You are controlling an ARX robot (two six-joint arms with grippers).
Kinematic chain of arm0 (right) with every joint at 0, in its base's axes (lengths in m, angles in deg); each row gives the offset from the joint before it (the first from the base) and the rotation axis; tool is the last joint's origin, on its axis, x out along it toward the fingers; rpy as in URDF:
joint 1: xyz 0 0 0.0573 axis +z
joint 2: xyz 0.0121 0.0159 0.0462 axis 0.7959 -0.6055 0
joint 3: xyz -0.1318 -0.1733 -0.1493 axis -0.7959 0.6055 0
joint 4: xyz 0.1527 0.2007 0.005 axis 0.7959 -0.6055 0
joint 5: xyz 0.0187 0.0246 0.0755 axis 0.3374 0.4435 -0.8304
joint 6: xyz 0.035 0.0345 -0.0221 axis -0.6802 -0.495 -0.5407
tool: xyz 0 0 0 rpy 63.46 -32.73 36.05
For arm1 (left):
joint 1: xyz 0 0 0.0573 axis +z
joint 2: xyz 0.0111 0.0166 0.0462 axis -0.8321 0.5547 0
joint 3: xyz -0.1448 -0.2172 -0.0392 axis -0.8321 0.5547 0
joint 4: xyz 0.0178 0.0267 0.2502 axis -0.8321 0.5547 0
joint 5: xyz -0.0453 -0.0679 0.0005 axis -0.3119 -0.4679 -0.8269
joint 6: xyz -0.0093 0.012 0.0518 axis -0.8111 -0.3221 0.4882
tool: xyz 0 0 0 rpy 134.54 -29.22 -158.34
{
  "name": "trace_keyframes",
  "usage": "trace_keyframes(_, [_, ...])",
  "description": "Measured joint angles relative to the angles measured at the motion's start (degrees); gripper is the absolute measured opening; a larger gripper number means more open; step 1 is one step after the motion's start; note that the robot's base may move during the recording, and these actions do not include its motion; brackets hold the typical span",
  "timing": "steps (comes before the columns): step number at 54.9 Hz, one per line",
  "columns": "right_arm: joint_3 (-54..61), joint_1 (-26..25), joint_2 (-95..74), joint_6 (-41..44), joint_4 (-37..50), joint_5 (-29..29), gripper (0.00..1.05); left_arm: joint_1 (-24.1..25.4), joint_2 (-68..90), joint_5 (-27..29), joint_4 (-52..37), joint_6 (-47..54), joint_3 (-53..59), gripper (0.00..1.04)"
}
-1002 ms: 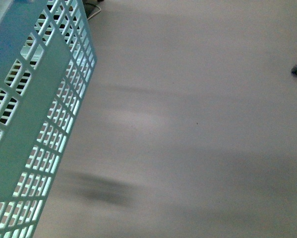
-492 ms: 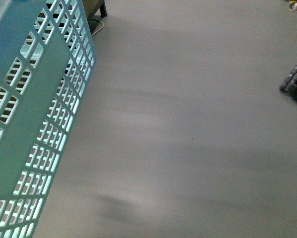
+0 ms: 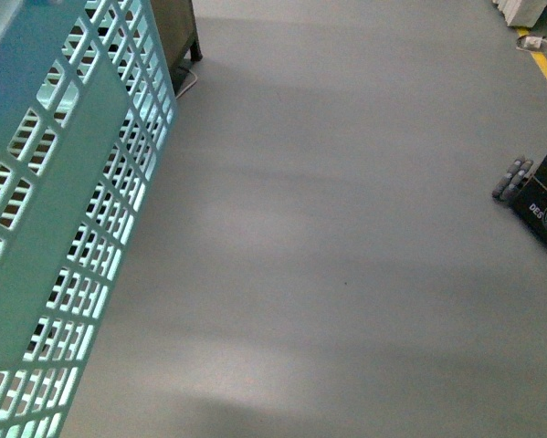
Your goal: Pick mango and avocado into basket
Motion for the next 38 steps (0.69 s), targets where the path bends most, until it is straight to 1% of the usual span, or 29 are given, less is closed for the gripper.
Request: trace_keyframes(38, [0.00,0.00,0.00,0.02,0.00,0.00,0.96,0.00,0.00,0.00,0.00,0.00,-0.02,0.20])
